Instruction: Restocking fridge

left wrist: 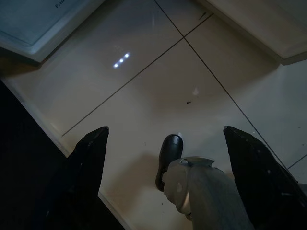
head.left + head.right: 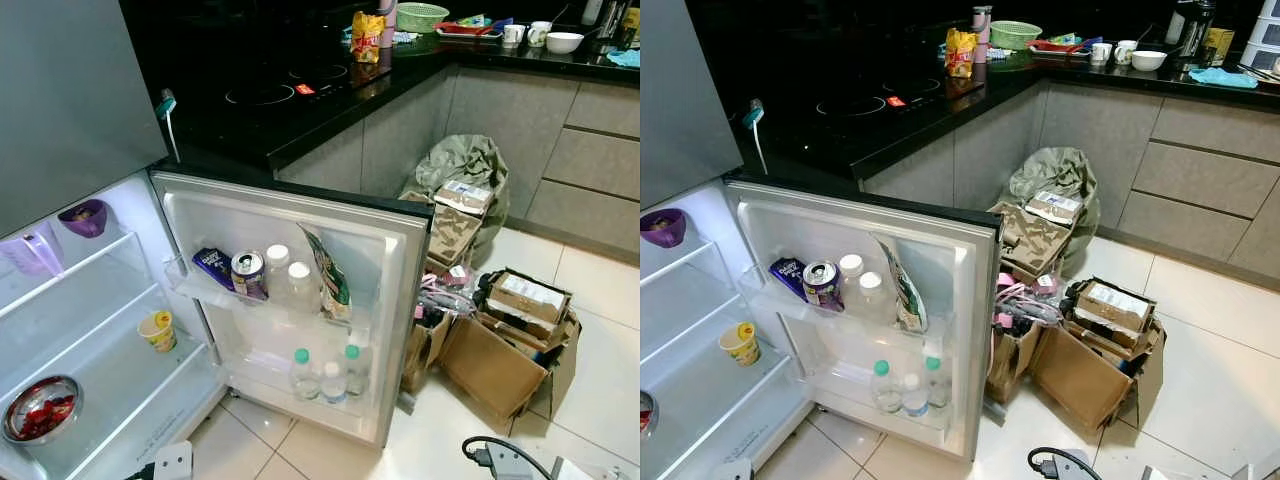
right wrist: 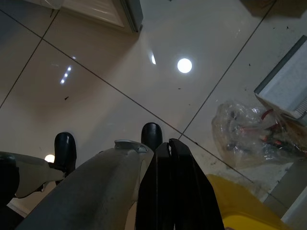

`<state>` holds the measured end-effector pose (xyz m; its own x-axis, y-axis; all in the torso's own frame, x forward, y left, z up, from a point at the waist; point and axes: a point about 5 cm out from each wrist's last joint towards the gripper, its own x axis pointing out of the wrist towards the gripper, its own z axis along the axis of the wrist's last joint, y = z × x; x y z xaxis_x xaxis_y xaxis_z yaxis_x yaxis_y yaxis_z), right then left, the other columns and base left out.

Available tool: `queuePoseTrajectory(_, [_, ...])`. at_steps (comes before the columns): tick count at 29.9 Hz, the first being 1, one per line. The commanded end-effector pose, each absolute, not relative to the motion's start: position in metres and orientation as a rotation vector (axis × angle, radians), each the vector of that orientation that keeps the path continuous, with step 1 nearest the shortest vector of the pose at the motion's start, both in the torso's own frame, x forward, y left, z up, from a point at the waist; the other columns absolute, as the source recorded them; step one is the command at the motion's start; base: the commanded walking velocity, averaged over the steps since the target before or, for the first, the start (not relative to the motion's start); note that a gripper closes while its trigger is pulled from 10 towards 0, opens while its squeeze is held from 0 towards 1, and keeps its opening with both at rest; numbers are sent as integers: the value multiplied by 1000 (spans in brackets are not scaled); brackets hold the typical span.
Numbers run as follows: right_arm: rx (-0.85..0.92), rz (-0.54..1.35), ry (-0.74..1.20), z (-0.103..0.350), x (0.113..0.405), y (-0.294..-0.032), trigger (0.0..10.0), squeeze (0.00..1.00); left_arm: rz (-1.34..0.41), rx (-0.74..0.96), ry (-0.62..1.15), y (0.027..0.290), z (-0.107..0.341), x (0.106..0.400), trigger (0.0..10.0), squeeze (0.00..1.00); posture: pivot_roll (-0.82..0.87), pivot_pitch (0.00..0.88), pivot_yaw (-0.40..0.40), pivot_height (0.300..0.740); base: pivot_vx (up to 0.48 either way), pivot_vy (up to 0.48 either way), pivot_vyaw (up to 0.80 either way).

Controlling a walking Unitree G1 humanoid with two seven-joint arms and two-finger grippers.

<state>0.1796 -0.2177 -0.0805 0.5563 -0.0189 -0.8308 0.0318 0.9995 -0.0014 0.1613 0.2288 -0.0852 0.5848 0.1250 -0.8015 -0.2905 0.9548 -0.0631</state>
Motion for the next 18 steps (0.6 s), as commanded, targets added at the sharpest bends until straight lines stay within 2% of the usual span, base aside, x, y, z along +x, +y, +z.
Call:
queuePoseTrajectory(1, [21, -38, 998, -83, 175, -219, 10000, 0, 248, -212, 950, 224, -90, 154, 10000, 0, -34, 0, 10, 740, 0, 0, 0])
queuePoseTrajectory(18, [31, -44, 999, -82, 174, -220, 10000, 0, 228, -222, 974, 220, -92, 151, 10000, 0, -65, 0, 9, 740, 0, 0, 0])
